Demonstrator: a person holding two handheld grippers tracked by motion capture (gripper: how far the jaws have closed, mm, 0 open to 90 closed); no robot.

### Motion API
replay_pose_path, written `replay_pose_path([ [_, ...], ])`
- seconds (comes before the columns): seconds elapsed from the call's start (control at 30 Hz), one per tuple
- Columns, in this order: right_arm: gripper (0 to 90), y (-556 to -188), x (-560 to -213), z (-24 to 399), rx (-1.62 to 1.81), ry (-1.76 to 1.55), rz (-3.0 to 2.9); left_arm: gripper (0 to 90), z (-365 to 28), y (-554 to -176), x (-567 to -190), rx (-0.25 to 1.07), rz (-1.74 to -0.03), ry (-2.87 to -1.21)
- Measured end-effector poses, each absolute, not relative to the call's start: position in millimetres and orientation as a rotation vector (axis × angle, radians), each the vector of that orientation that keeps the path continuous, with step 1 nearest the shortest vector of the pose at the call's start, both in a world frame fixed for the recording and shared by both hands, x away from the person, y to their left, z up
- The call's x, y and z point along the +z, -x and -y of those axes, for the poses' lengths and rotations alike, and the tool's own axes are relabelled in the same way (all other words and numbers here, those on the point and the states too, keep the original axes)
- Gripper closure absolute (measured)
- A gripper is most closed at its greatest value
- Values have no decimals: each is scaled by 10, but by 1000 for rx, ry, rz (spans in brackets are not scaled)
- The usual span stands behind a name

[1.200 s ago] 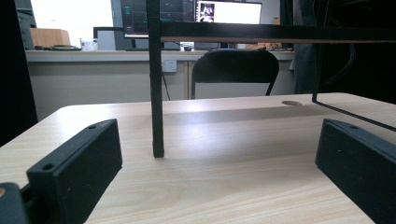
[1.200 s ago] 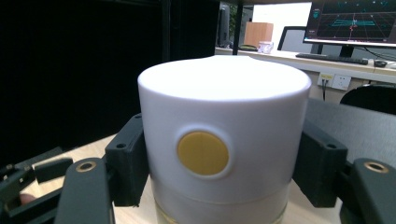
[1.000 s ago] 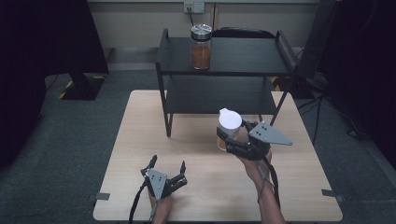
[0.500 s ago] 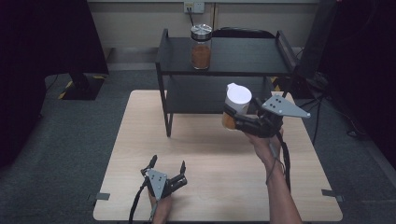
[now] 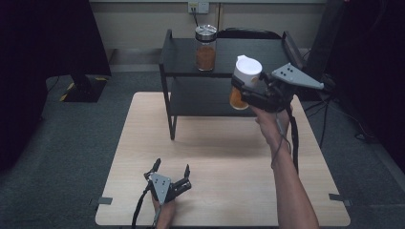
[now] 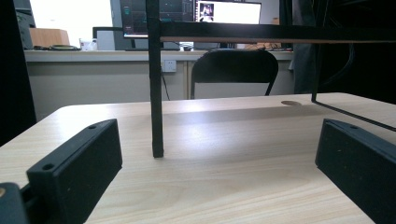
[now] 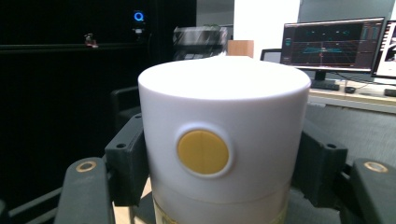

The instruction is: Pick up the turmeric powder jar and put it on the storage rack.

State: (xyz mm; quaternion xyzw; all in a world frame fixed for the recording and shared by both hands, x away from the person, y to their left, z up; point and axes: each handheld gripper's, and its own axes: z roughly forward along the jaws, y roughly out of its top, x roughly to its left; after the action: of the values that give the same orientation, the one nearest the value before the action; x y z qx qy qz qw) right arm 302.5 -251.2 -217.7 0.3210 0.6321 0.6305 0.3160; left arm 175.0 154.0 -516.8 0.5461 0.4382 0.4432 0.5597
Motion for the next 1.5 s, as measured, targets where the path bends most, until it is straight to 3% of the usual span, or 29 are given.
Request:
replay_pose_path([
  [0.67, 299, -3512, -1694, 1939, 1495, -989, -1494, 0, -1547, -1750, -5167, 1044, -1030, -1291],
  [1.5, 291, -3713, -1838, 1811, 1493, -990, -1462, 0, -1547, -1750, -5168, 1043, -1029, -1290],
])
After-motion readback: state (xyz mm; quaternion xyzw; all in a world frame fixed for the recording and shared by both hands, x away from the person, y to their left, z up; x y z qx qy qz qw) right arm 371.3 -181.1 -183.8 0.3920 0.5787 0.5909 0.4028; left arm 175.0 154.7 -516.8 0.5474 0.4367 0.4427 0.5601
